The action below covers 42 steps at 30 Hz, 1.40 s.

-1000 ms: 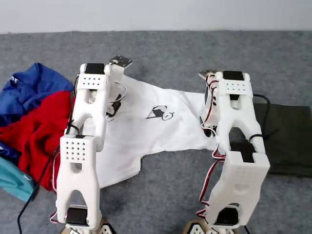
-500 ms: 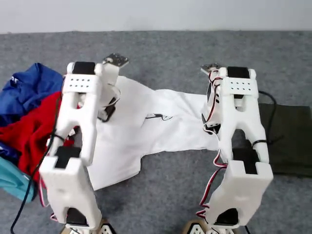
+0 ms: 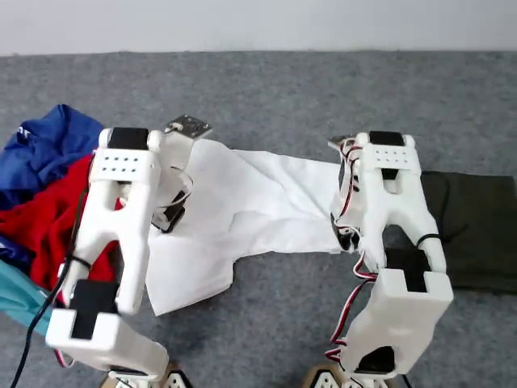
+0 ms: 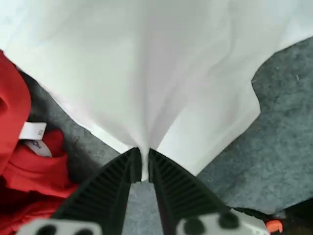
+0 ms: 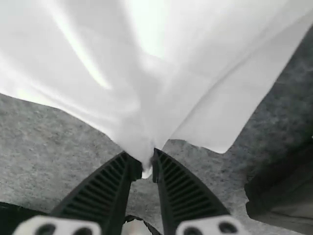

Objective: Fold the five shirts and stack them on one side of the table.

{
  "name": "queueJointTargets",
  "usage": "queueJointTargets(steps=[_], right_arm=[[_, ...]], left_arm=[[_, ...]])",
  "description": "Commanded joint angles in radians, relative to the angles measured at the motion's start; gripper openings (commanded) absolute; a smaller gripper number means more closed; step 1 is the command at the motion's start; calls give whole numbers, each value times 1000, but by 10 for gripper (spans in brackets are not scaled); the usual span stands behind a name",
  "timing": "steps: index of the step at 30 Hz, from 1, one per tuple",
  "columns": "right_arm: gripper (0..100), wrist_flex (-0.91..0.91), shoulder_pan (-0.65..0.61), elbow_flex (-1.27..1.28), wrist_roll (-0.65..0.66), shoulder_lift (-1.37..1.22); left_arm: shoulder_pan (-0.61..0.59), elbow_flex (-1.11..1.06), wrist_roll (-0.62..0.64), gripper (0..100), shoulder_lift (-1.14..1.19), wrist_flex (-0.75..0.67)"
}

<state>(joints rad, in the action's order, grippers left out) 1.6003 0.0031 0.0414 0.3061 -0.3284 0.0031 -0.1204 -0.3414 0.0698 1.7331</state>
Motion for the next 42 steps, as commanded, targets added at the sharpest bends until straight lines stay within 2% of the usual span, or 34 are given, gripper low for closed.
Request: queueJointTargets(steps=[1,9,14,21,26,32,35,42], right_arm=[[10,-22,1,2,3,54],[10,-28,5,-43,3,54],[10,-77,56,-44,5,53],[10,-33,62,-41,5,56],[10,-31,65,-41,3,56],[10,-33,61,-41,3,56],[10,-33,64,-41,3,56],[10,-31,58,-41,2,56]], left_arm=[[-3,-53,-12,13,-97,23],[-5,-157,-14,13,-207,25],[-6,-179,-40,13,-253,25],[-8,-206,-41,13,-267,26],[-60,-278,-41,13,-276,26],[-52,-314,-61,13,-470,26],[-52,-387,-84,13,-559,26],[-54,-519,-170,13,-592,23]])
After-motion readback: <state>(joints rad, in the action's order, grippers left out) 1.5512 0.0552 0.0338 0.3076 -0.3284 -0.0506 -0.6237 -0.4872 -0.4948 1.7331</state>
